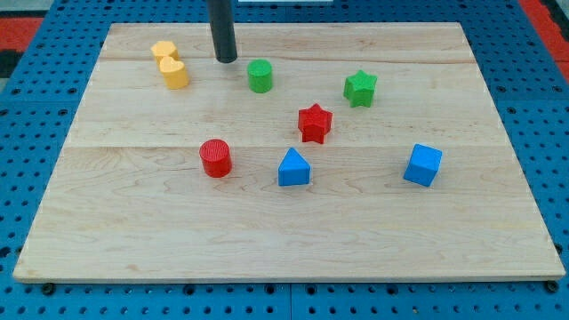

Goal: Push the green circle to the right of the yellow hexagon

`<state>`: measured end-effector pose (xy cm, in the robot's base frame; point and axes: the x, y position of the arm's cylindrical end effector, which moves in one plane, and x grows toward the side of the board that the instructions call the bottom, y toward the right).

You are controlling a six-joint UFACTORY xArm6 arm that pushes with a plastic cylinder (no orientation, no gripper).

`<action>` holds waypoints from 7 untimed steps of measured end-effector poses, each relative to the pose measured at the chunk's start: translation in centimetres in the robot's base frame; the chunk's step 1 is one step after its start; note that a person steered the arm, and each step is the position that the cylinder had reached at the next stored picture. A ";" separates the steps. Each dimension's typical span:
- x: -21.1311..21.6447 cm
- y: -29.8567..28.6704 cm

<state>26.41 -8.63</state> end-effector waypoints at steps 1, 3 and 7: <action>0.8 4.9; 7.2 8.5; 3.3 -0.5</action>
<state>29.66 -9.10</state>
